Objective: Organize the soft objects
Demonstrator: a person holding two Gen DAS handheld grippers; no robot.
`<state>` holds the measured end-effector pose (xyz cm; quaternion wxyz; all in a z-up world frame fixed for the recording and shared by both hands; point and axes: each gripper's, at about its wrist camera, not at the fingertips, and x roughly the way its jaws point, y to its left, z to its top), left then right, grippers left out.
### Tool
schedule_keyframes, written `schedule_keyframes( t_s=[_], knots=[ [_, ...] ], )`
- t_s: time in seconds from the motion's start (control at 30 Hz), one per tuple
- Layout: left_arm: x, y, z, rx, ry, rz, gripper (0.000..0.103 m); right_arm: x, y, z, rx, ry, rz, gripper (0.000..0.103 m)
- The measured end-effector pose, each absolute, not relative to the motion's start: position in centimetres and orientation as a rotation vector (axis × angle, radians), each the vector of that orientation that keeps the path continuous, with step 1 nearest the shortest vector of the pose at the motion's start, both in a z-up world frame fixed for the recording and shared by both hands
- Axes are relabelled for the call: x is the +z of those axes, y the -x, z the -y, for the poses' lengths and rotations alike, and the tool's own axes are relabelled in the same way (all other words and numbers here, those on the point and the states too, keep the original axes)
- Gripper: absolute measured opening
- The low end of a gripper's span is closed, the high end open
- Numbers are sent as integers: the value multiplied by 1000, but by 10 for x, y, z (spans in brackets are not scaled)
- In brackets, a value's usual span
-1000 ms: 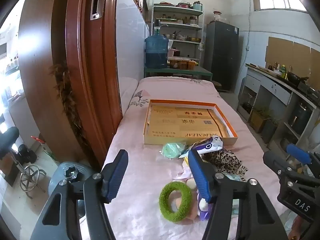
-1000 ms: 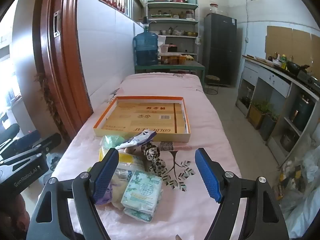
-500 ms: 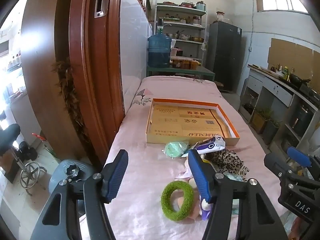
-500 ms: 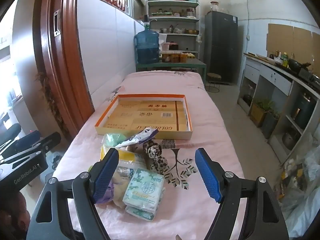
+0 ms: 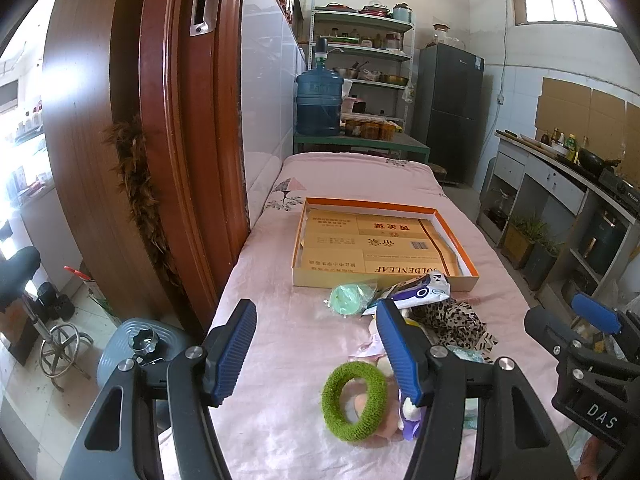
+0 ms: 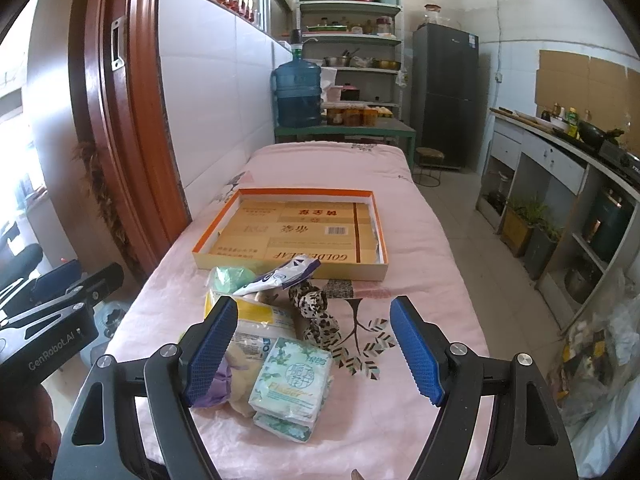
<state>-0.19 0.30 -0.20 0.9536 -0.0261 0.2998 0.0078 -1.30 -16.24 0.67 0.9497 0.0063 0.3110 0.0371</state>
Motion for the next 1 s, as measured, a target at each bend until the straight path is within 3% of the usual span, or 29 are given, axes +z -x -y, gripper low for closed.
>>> schedule_keyframes(
  t_s=[1.0],
  knots=[
    [-1, 3, -4, 16, 53, -613, 63, 2, 13, 163, 83, -14, -649, 80]
  ],
)
